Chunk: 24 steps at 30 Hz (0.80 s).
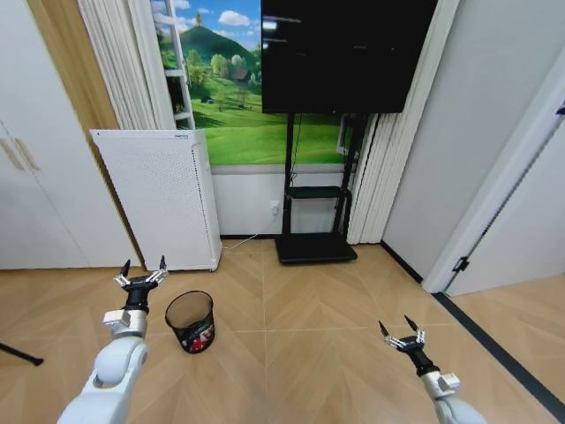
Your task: Pick up the trash bin and place the garbage on the floor into it.
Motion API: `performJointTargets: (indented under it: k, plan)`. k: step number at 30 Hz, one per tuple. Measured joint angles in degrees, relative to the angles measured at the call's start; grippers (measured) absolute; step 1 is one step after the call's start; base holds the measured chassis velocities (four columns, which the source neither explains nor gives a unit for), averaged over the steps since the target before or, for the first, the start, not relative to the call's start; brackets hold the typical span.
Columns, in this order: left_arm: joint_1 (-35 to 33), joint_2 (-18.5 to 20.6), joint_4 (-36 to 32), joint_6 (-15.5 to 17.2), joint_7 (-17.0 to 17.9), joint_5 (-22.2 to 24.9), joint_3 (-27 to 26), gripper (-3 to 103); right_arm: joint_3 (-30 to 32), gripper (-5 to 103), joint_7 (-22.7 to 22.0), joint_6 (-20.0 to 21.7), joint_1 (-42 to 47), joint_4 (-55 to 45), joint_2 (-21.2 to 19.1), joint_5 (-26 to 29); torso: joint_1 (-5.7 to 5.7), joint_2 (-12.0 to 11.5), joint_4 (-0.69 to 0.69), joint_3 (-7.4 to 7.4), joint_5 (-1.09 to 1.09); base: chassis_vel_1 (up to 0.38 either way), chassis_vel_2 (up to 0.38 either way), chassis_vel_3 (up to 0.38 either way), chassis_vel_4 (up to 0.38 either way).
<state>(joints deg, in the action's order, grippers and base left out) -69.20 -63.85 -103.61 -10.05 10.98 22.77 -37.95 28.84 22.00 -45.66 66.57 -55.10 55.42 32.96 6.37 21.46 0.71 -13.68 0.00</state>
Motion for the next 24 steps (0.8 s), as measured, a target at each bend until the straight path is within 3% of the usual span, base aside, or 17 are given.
performJointTargets:
  k: [6,24]
  plan:
    - [0.6,-0.1,0.8,0.1,0.0,0.0,0.3,100,-0.1,100,-2.4,0.1,-0.4,0.8,0.7,-1.3,0.53,1.6,0.00,-1.08,0.00,0.000,0.000,0.000,0.000]
    - [2.5,-0.6,1.8,0.9,0.0,0.4,1.5,100,1.2,100,-2.8,0.0,0.2,0.5,0.8,-2.0,2.04,5.9,0.00,-3.87,0.01,0.000,0.000,0.000,0.000]
